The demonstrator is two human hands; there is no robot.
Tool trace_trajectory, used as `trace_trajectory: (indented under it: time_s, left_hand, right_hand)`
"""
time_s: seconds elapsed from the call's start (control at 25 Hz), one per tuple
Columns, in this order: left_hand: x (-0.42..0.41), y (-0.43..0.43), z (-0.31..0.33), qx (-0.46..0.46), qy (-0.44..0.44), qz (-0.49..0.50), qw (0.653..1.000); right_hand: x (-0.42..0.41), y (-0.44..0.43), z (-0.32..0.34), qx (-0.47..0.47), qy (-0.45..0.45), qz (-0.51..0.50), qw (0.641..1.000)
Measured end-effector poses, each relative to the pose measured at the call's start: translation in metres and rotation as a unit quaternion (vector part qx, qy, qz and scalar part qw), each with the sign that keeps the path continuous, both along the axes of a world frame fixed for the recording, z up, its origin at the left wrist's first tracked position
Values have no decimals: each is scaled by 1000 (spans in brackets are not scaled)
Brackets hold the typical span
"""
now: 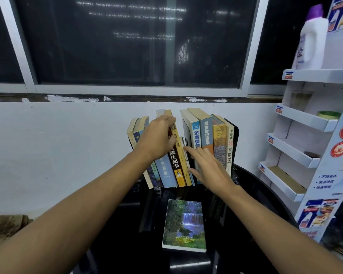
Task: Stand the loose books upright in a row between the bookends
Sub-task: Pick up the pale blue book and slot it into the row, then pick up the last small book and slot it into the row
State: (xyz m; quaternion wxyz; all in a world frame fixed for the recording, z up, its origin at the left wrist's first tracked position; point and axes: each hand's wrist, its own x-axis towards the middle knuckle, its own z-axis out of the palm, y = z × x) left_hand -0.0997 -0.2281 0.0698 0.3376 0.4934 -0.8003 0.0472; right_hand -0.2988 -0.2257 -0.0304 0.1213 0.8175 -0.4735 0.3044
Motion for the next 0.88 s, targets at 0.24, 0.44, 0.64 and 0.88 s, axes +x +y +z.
trace_trajectory:
  time_s: [0.24,0.44,0.64,0.88]
  left_hand:
    - [1,33,-11,-8,17,-59,998]
    - [9,68,-50,66,-20,-97,993]
    - [28,85,-92,175,-87,-78,977]
    - [38,87,-123,285,-136,-40,948]
  right_hand:
    - [-21,34,10,67,0,1,998]
    - [-35,70,10,162,29,-26,986]
    - [-40,95,-5,283,41,-30,958]
    - [-35,104,-24,341,85,-53,935]
